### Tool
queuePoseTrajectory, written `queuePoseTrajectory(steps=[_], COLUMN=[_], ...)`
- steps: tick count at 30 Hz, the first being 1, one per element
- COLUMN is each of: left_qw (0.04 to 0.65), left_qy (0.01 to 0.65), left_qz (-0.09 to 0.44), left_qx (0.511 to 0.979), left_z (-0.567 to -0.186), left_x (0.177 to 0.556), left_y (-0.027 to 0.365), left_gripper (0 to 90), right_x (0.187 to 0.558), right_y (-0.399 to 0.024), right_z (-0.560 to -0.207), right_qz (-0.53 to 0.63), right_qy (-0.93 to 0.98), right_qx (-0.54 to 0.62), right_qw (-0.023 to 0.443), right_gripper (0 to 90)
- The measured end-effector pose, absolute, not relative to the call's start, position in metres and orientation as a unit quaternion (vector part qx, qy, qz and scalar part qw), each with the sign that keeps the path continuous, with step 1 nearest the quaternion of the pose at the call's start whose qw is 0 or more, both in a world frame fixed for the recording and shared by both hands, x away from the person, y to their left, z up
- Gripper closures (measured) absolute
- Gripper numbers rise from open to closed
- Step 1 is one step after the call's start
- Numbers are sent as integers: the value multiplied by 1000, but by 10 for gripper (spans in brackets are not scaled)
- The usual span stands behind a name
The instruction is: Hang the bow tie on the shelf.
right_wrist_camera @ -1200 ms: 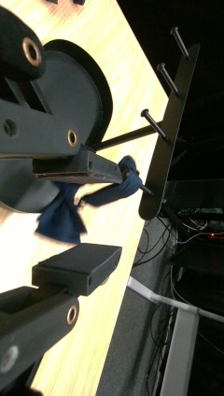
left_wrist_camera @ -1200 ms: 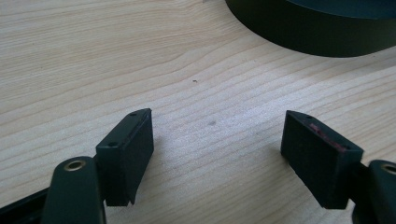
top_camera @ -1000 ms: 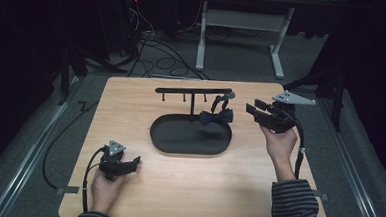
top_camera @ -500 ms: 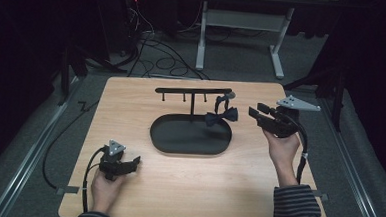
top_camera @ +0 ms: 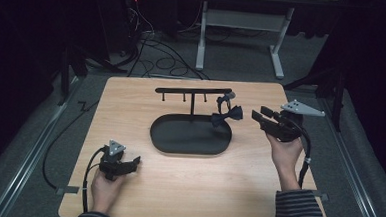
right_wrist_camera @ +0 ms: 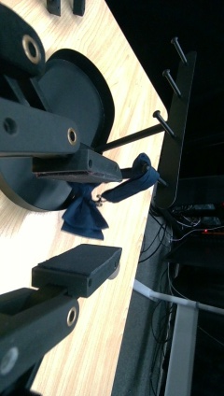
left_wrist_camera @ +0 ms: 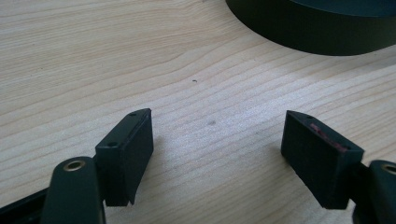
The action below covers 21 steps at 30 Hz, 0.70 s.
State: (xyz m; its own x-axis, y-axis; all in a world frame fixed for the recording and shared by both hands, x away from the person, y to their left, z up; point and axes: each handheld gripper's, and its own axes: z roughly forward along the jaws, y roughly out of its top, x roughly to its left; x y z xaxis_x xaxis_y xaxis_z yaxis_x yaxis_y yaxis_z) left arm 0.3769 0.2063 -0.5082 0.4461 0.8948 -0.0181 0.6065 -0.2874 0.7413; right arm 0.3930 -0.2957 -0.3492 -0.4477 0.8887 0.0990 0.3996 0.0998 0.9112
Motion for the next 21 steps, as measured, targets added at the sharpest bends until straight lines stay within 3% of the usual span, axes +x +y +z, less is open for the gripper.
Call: queuePoseTrajectory(steps=[21], left_qw=[349], left_qy=[485], left_qz=[205], left_qx=[775], left_z=[-508], left_x=[377], left_y=[207], left_gripper=[257], right_x=[375], right_y=[-315], right_z=[-356], right_qz=[490], right_qy=[686], right_qx=[473], right_qw=[256], right_gripper=[589])
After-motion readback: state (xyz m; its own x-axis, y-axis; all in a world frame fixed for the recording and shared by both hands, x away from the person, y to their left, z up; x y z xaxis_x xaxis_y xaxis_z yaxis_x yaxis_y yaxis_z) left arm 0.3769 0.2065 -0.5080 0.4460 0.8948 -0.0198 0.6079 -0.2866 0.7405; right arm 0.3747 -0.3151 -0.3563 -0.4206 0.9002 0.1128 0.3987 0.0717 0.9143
